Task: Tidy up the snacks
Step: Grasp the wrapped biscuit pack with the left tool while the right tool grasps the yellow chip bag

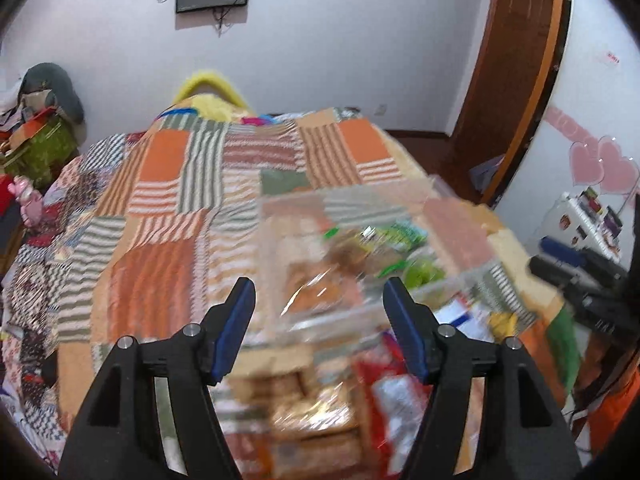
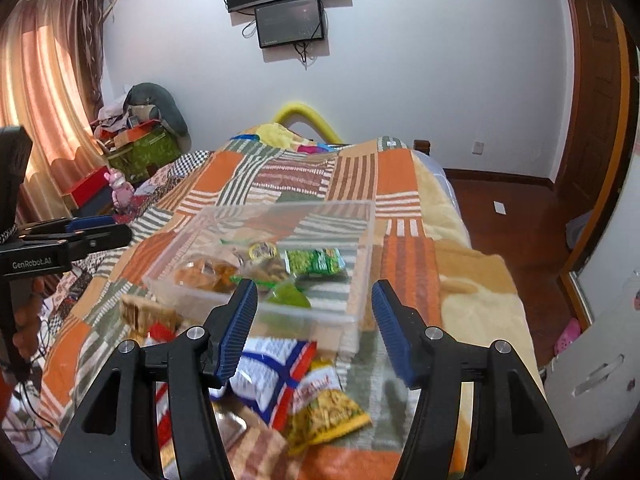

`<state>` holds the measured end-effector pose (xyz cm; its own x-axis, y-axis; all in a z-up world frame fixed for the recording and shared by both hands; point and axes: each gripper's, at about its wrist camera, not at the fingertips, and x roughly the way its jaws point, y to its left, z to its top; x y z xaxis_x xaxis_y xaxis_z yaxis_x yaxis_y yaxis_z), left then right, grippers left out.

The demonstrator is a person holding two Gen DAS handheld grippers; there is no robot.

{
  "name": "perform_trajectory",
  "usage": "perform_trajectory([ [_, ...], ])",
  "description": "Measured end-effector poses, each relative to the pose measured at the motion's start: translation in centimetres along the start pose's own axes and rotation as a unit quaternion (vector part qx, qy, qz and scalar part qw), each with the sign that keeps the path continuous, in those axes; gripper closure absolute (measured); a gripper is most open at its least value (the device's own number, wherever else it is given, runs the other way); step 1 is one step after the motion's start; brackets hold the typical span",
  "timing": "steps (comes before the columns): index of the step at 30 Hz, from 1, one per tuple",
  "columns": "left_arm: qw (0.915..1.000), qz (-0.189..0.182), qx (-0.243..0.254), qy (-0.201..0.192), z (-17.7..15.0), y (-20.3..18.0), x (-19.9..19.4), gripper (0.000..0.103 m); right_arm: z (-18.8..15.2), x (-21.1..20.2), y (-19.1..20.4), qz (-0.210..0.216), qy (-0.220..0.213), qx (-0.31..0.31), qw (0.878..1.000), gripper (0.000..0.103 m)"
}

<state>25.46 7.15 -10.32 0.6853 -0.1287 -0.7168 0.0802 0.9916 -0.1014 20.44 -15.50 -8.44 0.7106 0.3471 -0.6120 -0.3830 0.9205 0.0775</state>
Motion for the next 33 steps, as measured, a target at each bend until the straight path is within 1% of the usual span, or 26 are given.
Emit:
perform_trajectory([
  [3, 0.9998, 0.010, -0.002, 0.019, -1.9, 1.4, 0.3, 0.037, -1.0, 0.0, -0.3, -0.004, 0.011, 0.000, 1.000, 0.047],
  [6, 0.9990, 0.012, -0.018, 0.040, -3.8, 2.9, 1.2, 0.035, -2.2, 0.3, -0.5, -0.012, 0.028, -0.002, 1.000, 0.046],
  [8, 0.9984, 0.010, -0.031, 0.047, -4.5, 3.4, 1.8, 0.030, -3.0, 0.6, -0.8, -0.018, 0.040, -0.001, 0.999, 0.043],
  [10, 0.9977, 0.009, -0.044, 0.052, -5.3, 3.8, 2.6, 0.028, -3.7, 1.0, -1.1, -0.020, 0.051, 0.003, 0.998, 0.042],
  [13, 0.9972, 0.003, -0.048, 0.058, -6.1, 3.7, 3.4, 0.022, -4.9, 1.6, -1.8, -0.019, 0.070, 0.016, 0.997, 0.041],
  [14, 0.9971, 0.001, -0.047, 0.059, -6.2, 3.5, 3.6, 0.021, -5.2, 1.9, -1.9, -0.018, 0.076, 0.019, 0.997, 0.040],
  [18, 0.9968, 0.002, -0.037, 0.070, -6.4, 2.7, 5.2, 0.019, -6.0, 2.8, -2.0, -0.006, 0.098, 0.026, 0.995, 0.040],
  [20, 0.9971, 0.016, -0.034, 0.067, -6.5, 2.4, 5.8, 0.015, -6.2, 3.5, -1.6, -0.002, 0.108, 0.020, 0.994, 0.039],
  [24, 0.9975, 0.027, -0.026, 0.060, -6.5, 2.3, 6.3, 0.013, -6.9, 4.8, -1.4, 0.002, 0.130, 0.019, 0.991, 0.038],
  [27, 0.9971, 0.040, -0.014, 0.063, -6.5, 2.2, 6.8, 0.013, -7.0, 4.7, -1.3, 0.003, 0.122, 0.022, 0.992, 0.037],
  [29, 0.9968, 0.043, -0.021, 0.064, -6.5, 2.6, 6.9, 0.013, -7.0, 4.5, -1.4, 0.005, 0.118, 0.025, 0.993, 0.038],
  [30, 0.9969, 0.041, -0.028, 0.062, -6.5, 2.9, 6.9, 0.013, -7.1, 4.5, -1.3, 0.007, 0.117, 0.026, 0.993, 0.039],
  [31, 0.9968, 0.035, -0.037, 0.062, -6.6, 3.2, 7.0, 0.013, -7.1, 4.3, -1.3, 0.011, 0.116, 0.025, 0.993, 0.045],
  [32, 0.9965, 0.029, -0.044, 0.065, -6.6, 3.4, 7.2, 0.013, -7.1, 4.2, -1.4, 0.021, 0.116, 0.025, 0.993, 0.054],
  [33, 0.9960, 0.024, -0.050, 0.071, -6.7, 3.6, 7.5, 0.013, -7.1, 4.3, -1.3, 0.028, 0.117, 0.027, 0.992, 0.057],
])
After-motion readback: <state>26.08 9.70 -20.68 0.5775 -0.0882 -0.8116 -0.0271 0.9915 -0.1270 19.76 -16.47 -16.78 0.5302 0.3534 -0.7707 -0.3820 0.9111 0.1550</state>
